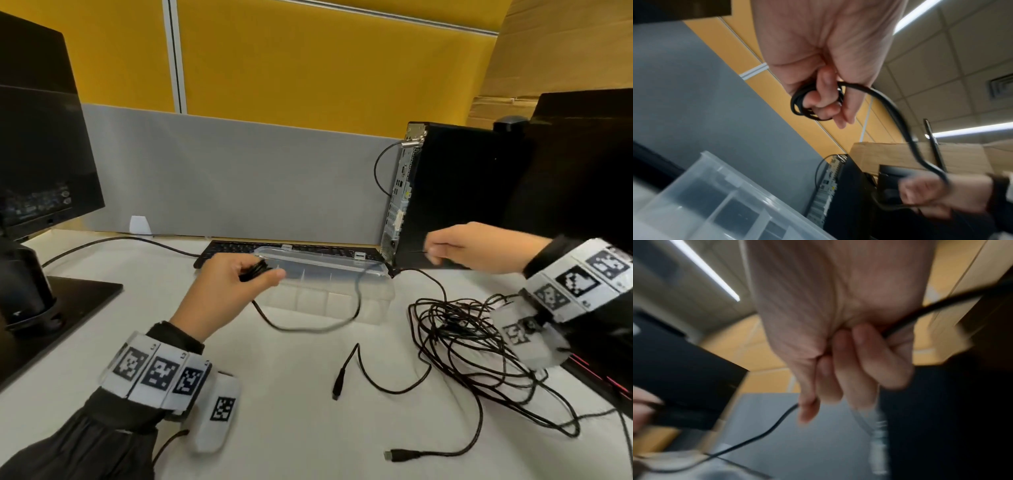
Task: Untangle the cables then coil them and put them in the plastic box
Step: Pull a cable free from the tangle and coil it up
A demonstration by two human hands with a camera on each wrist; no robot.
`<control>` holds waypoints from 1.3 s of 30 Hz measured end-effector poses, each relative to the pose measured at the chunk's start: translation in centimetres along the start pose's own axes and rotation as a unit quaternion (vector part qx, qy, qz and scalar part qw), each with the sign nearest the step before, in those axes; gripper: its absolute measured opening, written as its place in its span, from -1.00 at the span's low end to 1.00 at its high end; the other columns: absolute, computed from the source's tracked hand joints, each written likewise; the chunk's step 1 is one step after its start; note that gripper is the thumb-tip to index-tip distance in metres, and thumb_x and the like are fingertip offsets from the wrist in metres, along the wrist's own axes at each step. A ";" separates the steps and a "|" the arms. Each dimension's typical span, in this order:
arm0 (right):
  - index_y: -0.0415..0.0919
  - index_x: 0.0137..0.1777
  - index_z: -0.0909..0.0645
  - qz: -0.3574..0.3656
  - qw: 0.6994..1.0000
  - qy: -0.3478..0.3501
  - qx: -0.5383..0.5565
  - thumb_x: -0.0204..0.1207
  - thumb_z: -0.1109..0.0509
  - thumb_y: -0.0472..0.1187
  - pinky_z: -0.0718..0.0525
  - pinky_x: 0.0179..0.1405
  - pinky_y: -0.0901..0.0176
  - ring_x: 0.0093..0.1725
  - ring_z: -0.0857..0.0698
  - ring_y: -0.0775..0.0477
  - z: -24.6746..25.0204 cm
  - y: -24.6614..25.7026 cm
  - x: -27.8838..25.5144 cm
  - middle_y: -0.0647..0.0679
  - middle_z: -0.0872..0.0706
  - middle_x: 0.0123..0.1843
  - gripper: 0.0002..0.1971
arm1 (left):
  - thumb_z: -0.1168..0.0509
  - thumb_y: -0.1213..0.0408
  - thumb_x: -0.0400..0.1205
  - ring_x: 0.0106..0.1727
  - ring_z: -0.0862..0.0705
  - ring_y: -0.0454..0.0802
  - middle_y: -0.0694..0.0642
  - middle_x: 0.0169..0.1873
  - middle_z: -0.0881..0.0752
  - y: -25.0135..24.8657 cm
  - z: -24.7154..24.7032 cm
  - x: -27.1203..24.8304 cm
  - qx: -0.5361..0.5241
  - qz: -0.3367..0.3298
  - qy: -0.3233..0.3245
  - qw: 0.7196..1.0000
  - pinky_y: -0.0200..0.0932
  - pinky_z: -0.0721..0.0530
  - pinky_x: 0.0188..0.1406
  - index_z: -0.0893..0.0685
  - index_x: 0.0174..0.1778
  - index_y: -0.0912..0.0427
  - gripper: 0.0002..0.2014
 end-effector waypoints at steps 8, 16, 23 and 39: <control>0.00 0.34 -0.47 -0.170 0.961 -0.104 -0.191 0.65 -0.11 0.12 -0.51 0.24 -0.11 0.24 -0.59 -0.13 -0.6 -2.0 0.9 -0.06 -0.63 0.22 -0.64 | -0.26 0.07 0.62 -0.46 -0.41 -0.20 -0.14 -0.57 -0.49 0.3 -0.7 0.1 -0.116 0.102 0.030 0.988 -0.33 -0.41 -0.37 -0.76 -0.26 0.14 -0.71; -0.07 0.13 -0.62 0.190 0.958 0.070 0.203 0.64 -0.11 0.09 -0.49 0.23 0.31 0.09 -0.61 0.18 -5.8 13.7 -0.4 0.09 -0.71 0.09 -0.66 | -0.22 -0.09 0.54 -0.38 -0.37 -0.10 0.10 -0.33 -0.49 -1.2 -1.8 -0.7 -0.305 0.171 0.083 0.933 -0.26 -0.40 -0.29 -0.76 -0.09 0.32 -0.51; -0.08 -0.19 -0.63 0.151 0.906 -0.292 0.268 0.60 -0.28 -0.10 -0.50 -0.35 0.50 -0.38 -0.57 0.24 -1.2 10.1 1.2 0.19 -0.60 -0.40 -0.83 | -0.48 0.02 0.33 -0.49 -0.41 -0.20 0.00 -0.44 -0.59 -2.3 -1.7 -1.6 -0.341 0.084 0.247 0.903 -0.40 -0.43 -0.38 -0.80 -0.14 0.19 -0.67; 0.04 0.15 -0.62 0.253 0.966 -0.045 0.020 0.69 -0.09 0.05 -0.62 -0.05 -0.01 -0.10 -0.66 0.00 -4.3 16.2 0.3 0.04 -0.73 -0.07 -0.72 | 0.00 0.03 0.70 0.07 -0.75 -0.10 0.10 -0.07 -0.82 -2.1 -1.4 -0.4 -0.475 0.121 0.055 0.870 -0.28 -0.66 0.15 -0.50 0.31 0.37 -0.51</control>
Point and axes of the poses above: each hand's wrist, its own x-axis towards the middle knuckle, its own z-axis out of the back of the hand, y = z × x, the point moved 3 cm from there along x, towards the middle knuckle
